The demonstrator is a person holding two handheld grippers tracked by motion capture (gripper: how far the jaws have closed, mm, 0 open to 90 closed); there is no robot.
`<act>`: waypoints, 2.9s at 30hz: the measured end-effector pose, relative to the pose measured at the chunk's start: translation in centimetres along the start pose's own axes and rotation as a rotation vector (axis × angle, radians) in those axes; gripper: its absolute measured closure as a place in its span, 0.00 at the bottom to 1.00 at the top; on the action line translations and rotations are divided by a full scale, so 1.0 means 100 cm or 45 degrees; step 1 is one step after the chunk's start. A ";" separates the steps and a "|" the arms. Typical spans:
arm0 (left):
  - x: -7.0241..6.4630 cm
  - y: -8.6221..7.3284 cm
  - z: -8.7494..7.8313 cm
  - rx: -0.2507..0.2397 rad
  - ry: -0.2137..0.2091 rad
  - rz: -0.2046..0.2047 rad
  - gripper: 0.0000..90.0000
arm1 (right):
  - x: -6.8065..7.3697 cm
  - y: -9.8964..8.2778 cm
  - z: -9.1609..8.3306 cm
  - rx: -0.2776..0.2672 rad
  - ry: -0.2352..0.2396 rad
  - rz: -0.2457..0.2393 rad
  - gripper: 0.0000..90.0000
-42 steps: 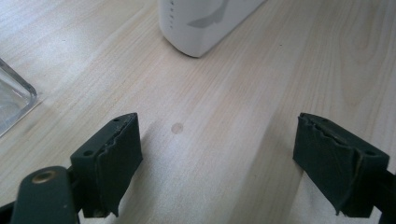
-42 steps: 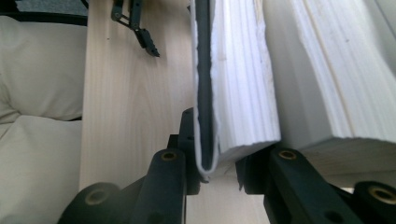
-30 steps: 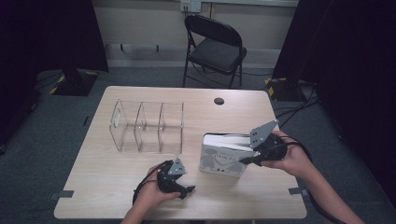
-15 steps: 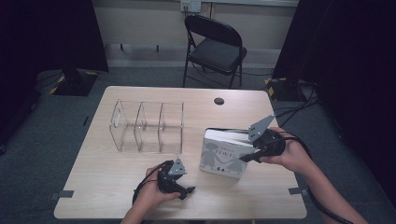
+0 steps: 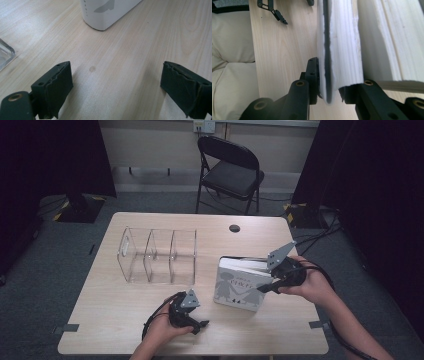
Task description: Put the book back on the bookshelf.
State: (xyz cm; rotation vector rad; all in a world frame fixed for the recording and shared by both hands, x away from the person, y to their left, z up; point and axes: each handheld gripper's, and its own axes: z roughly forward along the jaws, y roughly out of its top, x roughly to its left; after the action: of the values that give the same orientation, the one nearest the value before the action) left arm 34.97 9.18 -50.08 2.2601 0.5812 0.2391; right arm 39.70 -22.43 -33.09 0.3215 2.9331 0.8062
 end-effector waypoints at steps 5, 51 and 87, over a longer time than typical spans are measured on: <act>0.000 0.000 0.000 0.000 0.002 0.000 0.11 | 0.001 -0.002 -0.001 -0.002 -0.024 0.013 0.76; 0.010 0.053 -0.018 0.189 -0.023 -0.055 0.20 | -0.005 -0.024 0.007 -0.112 -0.075 0.087 0.54; 0.018 0.160 -0.018 0.184 -0.083 0.186 0.25 | -0.004 -0.052 0.012 -0.146 -0.091 0.138 0.45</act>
State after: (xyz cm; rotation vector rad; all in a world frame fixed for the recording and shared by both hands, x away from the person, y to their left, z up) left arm 41.22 1.66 -37.12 2.4437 0.4112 0.1998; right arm 39.35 -26.29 -36.82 0.4924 2.8095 0.9517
